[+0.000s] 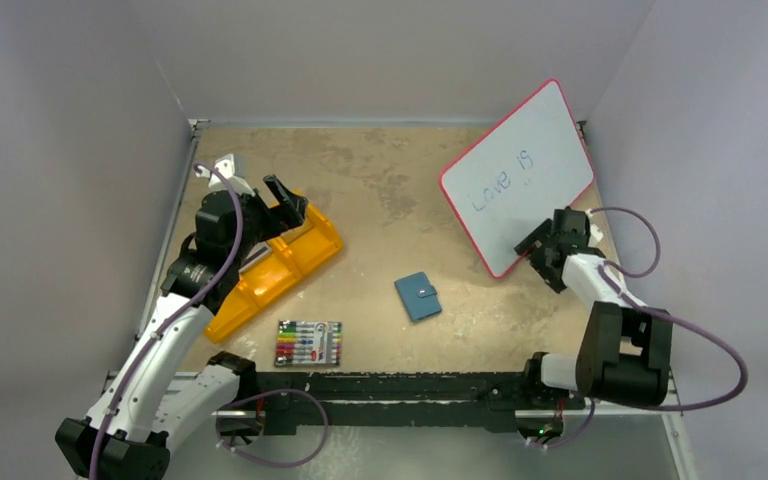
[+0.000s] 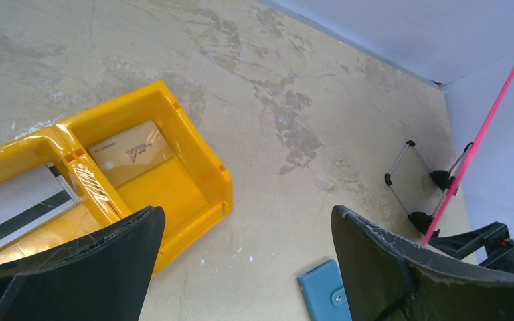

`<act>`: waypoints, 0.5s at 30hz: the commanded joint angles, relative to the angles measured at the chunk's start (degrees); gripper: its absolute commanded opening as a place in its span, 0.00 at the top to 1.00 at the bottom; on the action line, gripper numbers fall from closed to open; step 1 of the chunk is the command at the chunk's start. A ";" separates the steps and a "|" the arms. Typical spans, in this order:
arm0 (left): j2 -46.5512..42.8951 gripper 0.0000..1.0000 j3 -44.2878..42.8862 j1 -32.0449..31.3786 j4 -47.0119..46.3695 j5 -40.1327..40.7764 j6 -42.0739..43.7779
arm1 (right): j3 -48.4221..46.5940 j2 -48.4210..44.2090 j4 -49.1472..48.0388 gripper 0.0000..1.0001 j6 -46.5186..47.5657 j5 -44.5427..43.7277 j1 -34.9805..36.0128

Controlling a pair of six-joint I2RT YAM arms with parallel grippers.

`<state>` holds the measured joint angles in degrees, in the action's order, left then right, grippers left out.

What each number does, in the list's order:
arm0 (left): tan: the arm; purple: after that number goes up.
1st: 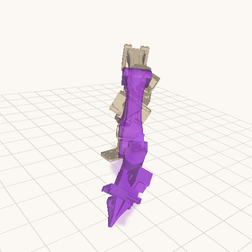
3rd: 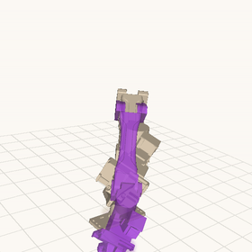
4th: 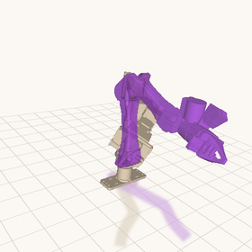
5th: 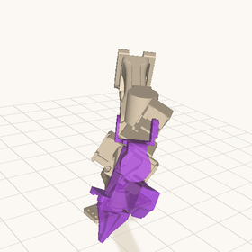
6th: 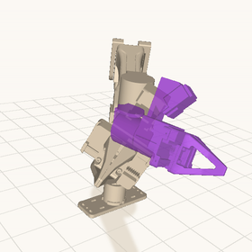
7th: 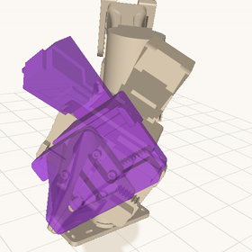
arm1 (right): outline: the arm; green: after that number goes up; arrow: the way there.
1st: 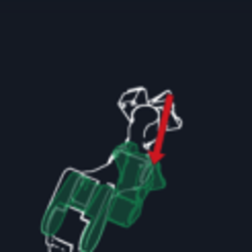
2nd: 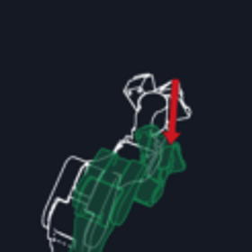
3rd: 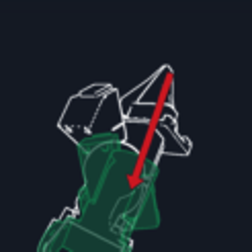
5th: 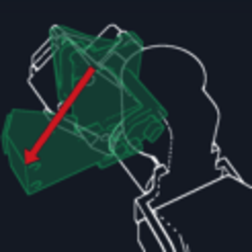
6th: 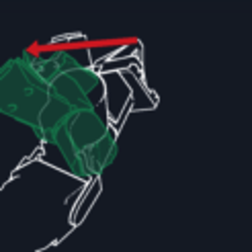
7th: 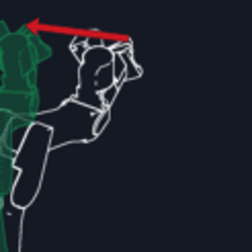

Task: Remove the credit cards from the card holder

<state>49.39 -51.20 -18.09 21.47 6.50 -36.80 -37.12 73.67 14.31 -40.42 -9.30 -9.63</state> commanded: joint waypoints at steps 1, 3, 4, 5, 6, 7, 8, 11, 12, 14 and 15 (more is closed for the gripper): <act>-0.25 0.06 -0.61 -0.20 -2.06 2.69 0.62 | -1.69 5.18 -9.22 0.05 3.89 8.63 5.30; 0.31 0.05 -0.84 -0.27 -1.97 2.73 0.44 | -3.84 8.81 -10.08 0.05 4.19 9.58 6.45; 0.46 0.05 -1.05 -0.20 -1.84 2.58 0.29 | -4.86 10.44 -10.82 0.05 4.76 10.16 6.76; 0.61 0.06 -1.13 -0.21 -1.72 2.55 0.25 | -5.94 11.91 -11.27 0.05 5.18 10.41 6.89; 0.70 0.06 -1.29 -0.24 -1.58 2.50 0.08 | -7.03 13.19 -11.83 0.05 5.70 10.48 6.84; 0.71 0.06 -1.29 -0.20 -1.46 2.44 0.05 | -8.33 14.89 -12.23 0.05 6.31 10.59 6.84; 0.67 0.06 -1.32 -0.24 -1.37 2.50 0.03 | -9.99 16.06 -12.06 0.05 6.63 10.32 6.90; 0.66 0.06 -1.65 -0.28 -0.81 2.64 0.05 | -14.30 19.18 -12.05 0.05 9.11 8.05 6.85; 0.67 0.06 -1.79 -0.21 -0.60 2.64 0.06 | -15.72 20.32 -11.72 0.05 9.45 7.00 6.90; 0.54 0.06 -1.80 -0.21 -0.39 2.87 0.08 | -17.75 22.89 -11.10 0.05 11.87 5.75 6.89; 0.51 0.06 -1.81 -0.20 -0.38 2.97 -0.01 | -19.98 24.11 -10.98 0.05 13.18 6.02 6.89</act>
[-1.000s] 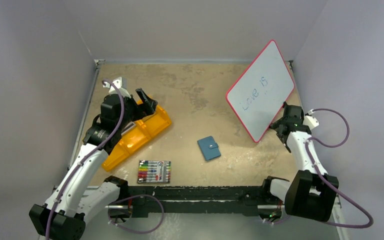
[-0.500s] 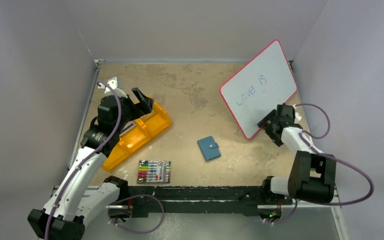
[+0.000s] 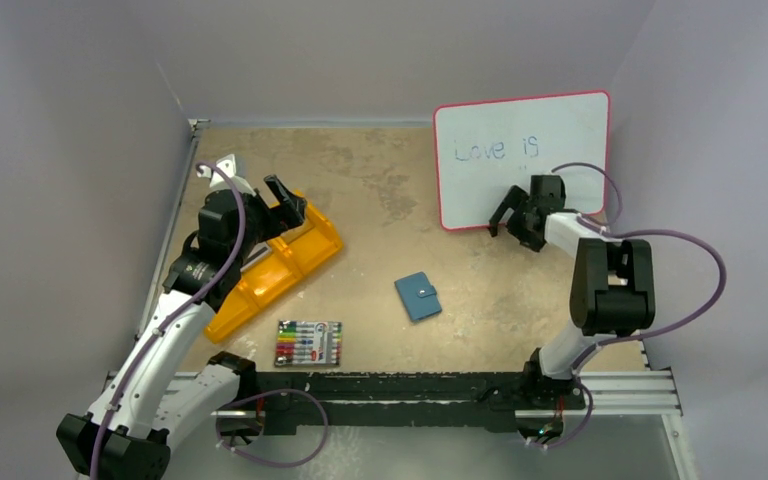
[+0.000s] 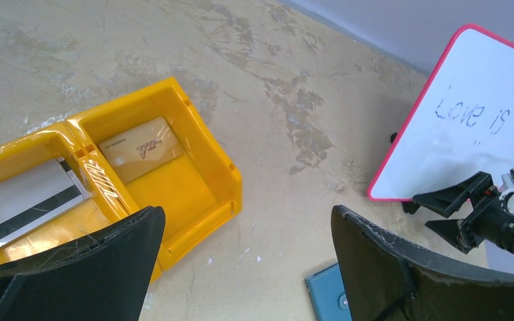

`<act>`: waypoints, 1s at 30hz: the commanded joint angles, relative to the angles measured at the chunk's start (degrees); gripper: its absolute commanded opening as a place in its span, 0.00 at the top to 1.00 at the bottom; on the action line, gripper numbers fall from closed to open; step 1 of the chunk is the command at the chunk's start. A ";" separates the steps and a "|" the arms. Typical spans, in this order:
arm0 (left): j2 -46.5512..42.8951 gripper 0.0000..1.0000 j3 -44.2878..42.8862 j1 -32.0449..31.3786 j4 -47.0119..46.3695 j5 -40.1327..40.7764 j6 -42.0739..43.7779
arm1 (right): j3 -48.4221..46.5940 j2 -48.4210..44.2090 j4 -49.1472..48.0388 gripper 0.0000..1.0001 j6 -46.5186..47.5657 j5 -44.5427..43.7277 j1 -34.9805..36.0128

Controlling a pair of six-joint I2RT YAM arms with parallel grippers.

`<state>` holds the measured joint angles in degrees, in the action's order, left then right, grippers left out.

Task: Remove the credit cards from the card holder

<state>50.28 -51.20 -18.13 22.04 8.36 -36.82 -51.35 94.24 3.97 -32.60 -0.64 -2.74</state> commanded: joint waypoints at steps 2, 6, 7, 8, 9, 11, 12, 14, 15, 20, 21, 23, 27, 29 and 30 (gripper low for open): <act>-0.31 0.06 -1.71 -0.23 -0.87 1.11 -0.05 | -7.21 5.17 -1.46 0.05 7.82 -4.23 -0.02; -0.02 0.06 -1.76 -0.23 -0.99 1.03 -0.22 | -6.51 5.66 -6.51 0.08 12.39 -1.37 0.02; 0.07 0.06 -1.79 -0.18 -1.03 1.01 -0.26 | -6.12 5.66 -7.89 0.08 12.87 -0.99 0.02; 0.21 0.06 -1.80 -0.18 -1.04 0.96 -0.27 | -6.03 5.92 -8.86 0.08 13.03 -0.99 0.02; 0.30 0.06 -1.86 -0.18 -1.04 0.88 -0.27 | -6.32 6.39 -9.34 0.08 13.45 -0.98 0.01; 0.36 0.06 -1.82 -0.17 -0.89 0.84 -0.11 | -8.67 7.95 -7.27 0.08 14.10 -0.67 0.01; 0.50 0.06 -1.81 -0.20 -0.68 0.95 -0.05 | -9.66 8.54 -6.75 0.08 14.32 -0.61 -0.03; 0.67 0.06 -1.82 -0.16 -0.04 1.82 0.06 | -10.97 8.01 -6.11 0.11 16.20 0.82 0.48; 0.90 0.06 -1.91 -0.21 0.54 2.37 0.14 | -10.59 6.70 -6.18 0.12 16.26 2.37 1.05; 4.75 0.07 -1.62 -0.15 3.06 1.83 0.93 | -6.09 -2.66 -6.77 0.10 15.73 4.83 4.73; 6.38 0.07 -1.56 -0.20 3.12 1.05 0.81 | -5.19 -4.25 -6.53 0.09 15.65 4.82 5.36; 9.79 0.07 -1.42 -0.16 1.87 -0.98 0.63 | -3.00 -7.13 -6.17 0.09 15.63 4.76 6.71; 17.97 0.06 -1.07 -0.32 -4.96 -1.71 -0.75 | 1.77 -12.04 -6.67 0.08 14.43 9.73 7.85; 22.93 0.06 -2.86 -0.54 -8.13 -1.28 -1.41 | 4.09 -14.34 -6.85 0.07 13.69 12.05 8.37; 25.34 0.06 -4.33 -0.68 -8.98 -0.80 -1.64 | 5.17 -15.55 -6.72 0.07 13.29 12.72 8.51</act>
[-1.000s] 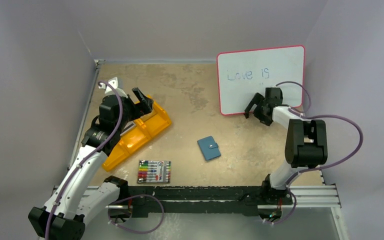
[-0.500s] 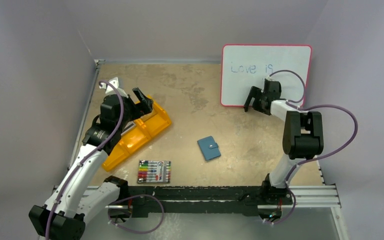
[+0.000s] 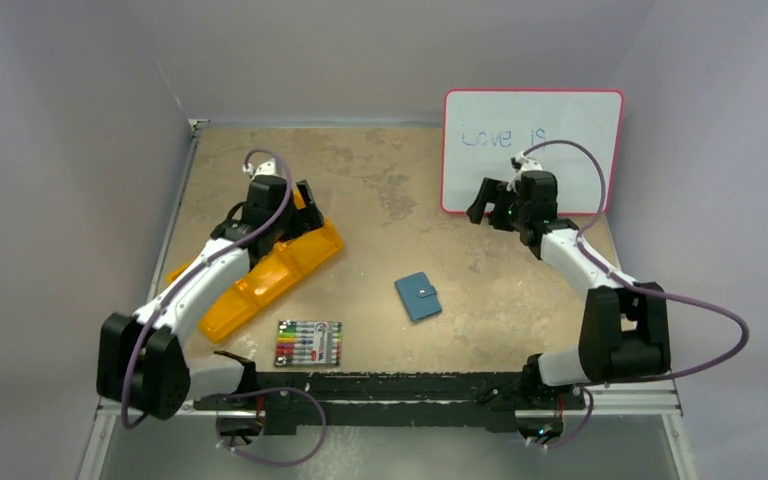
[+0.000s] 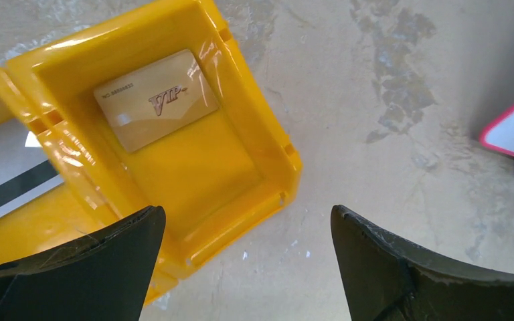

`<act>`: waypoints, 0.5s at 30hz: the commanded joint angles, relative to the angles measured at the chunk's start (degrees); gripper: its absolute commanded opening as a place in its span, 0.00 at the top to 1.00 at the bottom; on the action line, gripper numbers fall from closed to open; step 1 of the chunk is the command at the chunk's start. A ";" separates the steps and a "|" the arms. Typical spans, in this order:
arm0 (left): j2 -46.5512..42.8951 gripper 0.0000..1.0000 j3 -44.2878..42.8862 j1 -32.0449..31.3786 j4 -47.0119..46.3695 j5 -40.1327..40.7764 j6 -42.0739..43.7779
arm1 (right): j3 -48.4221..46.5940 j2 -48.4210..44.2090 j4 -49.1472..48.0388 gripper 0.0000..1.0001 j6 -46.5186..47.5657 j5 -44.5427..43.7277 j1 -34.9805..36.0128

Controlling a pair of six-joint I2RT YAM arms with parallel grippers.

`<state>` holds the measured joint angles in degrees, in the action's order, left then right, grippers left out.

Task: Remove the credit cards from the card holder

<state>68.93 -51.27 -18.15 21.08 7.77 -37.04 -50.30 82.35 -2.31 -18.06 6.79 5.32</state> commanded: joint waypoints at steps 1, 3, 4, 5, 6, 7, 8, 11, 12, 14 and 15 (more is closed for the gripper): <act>9.27 0.06 -5.81 -0.81 -8.77 1.00 -1.53 | 5.04 -5.24 -0.17 0.06 -1.61 6.01 0.63; 13.84 0.06 -8.53 -0.82 -10.12 4.20 -1.53 | 6.48 -7.50 0.62 0.05 -1.92 7.50 0.63; 16.76 0.06 -9.59 -0.79 -10.99 6.22 -1.60 | 7.12 -8.65 1.16 0.05 -2.04 8.00 0.67; 18.77 0.06 -10.69 -0.78 -11.46 7.85 -1.78 | 7.53 -9.69 1.90 0.05 -2.13 8.32 0.73; 20.96 0.06 -12.42 -0.76 -11.82 9.30 -1.64 | 7.82 -10.81 3.02 0.05 -2.10 8.37 0.72; 23.10 0.06 -13.86 -0.80 -11.69 10.07 -1.75 | 7.97 -11.85 3.96 0.04 -1.97 8.15 0.73; 24.84 0.06 -15.29 -0.77 -11.36 10.49 -1.80 | 8.09 -12.91 4.89 0.04 -1.83 7.78 0.74; 29.70 0.06 -19.10 -0.80 -11.58 10.32 -1.25 | 8.48 -15.63 6.92 0.03 -1.37 6.68 0.74; 31.13 0.07 -20.21 -0.76 -11.85 9.47 -0.80 | 8.55 -16.17 7.23 0.03 -1.02 6.77 0.71; 33.50 0.09 -22.05 -0.78 -12.78 6.98 0.49 | 8.43 -16.57 8.06 0.03 -0.36 7.35 0.70; 34.55 0.11 -22.96 -0.76 -13.02 5.20 1.28 | 8.36 -16.48 8.24 0.03 -0.16 7.77 0.73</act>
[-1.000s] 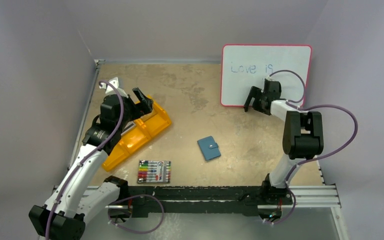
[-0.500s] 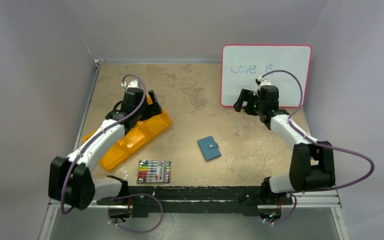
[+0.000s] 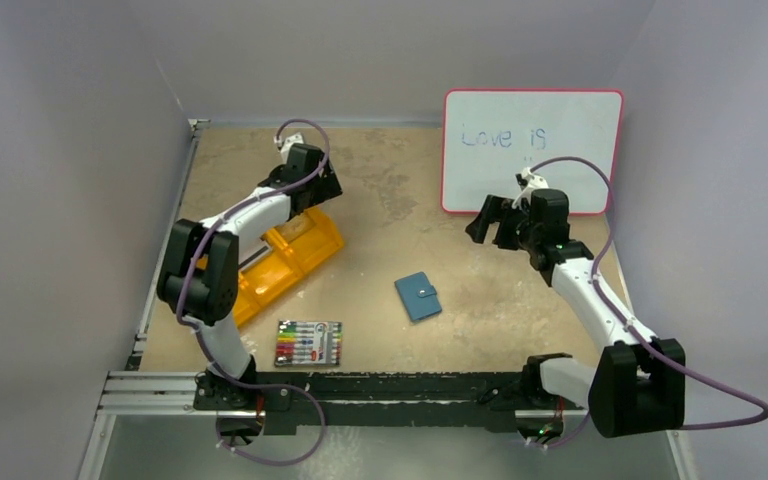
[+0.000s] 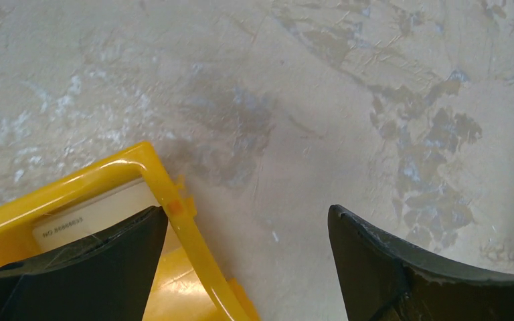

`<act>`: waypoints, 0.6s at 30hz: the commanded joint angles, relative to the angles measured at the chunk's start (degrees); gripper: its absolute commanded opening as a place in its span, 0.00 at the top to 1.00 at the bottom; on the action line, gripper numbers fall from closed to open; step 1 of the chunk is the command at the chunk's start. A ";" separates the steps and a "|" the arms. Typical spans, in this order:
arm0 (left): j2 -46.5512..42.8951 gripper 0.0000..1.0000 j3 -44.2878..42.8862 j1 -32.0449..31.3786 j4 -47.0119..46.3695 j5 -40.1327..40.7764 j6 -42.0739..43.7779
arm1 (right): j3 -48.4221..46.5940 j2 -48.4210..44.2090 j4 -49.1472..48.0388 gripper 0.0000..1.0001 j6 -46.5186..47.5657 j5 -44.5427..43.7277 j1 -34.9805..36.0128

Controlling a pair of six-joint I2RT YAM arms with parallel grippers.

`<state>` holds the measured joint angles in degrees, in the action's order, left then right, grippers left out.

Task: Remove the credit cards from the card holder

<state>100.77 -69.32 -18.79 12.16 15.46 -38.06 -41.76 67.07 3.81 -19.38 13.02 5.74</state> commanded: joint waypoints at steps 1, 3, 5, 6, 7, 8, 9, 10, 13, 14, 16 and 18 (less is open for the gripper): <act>3.83 0.13 -6.01 -0.16 -4.14 -4.24 3.13 | -0.17 -1.09 2.19 0.03 1.44 1.83 0.24; 6.26 0.16 -8.13 -0.18 -3.22 -6.85 4.04 | -0.09 -0.78 2.38 0.03 1.53 2.00 0.26; 7.66 0.17 -9.68 -0.24 -2.70 -9.55 4.56 | 0.03 -0.54 2.40 0.03 1.53 2.26 0.29; 8.13 0.18 -10.19 -0.38 -2.75 -10.89 4.70 | 0.18 -0.46 2.32 0.03 1.45 2.27 0.25; 8.47 0.19 -10.60 -0.55 -2.93 -12.28 4.80 | 0.33 -0.45 2.27 0.02 1.38 2.21 0.32; 8.74 0.20 -10.73 -0.84 -3.62 -13.71 5.01 | 0.48 -0.38 2.15 0.02 1.41 2.05 0.28; 8.93 0.20 -10.93 -1.20 -4.40 -15.12 5.03 | 0.53 -0.33 2.02 0.02 1.28 1.90 0.28; 9.15 0.20 -11.23 -1.74 -4.92 -16.18 5.15 | 0.54 -0.17 2.01 0.02 1.32 1.77 0.23; 9.68 0.21 -12.28 -4.03 -5.50 -18.28 5.56 | 0.53 0.25 2.21 0.02 1.27 1.91 0.32; 9.90 0.22 -12.33 -4.96 -5.99 -18.77 5.55 | 0.66 0.23 2.14 0.02 1.26 1.97 0.25; 10.05 0.22 -12.42 -6.78 -6.78 -19.11 5.15 | 0.92 0.17 2.05 0.02 1.14 2.00 0.31; 10.15 0.22 -12.33 -9.06 -7.52 -18.94 3.91 | 1.19 0.25 1.97 0.02 1.06 1.99 0.32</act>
<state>110.93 -78.91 -23.38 9.72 0.30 -33.78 -41.08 67.26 6.52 -18.81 13.50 5.74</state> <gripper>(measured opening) 0.787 0.974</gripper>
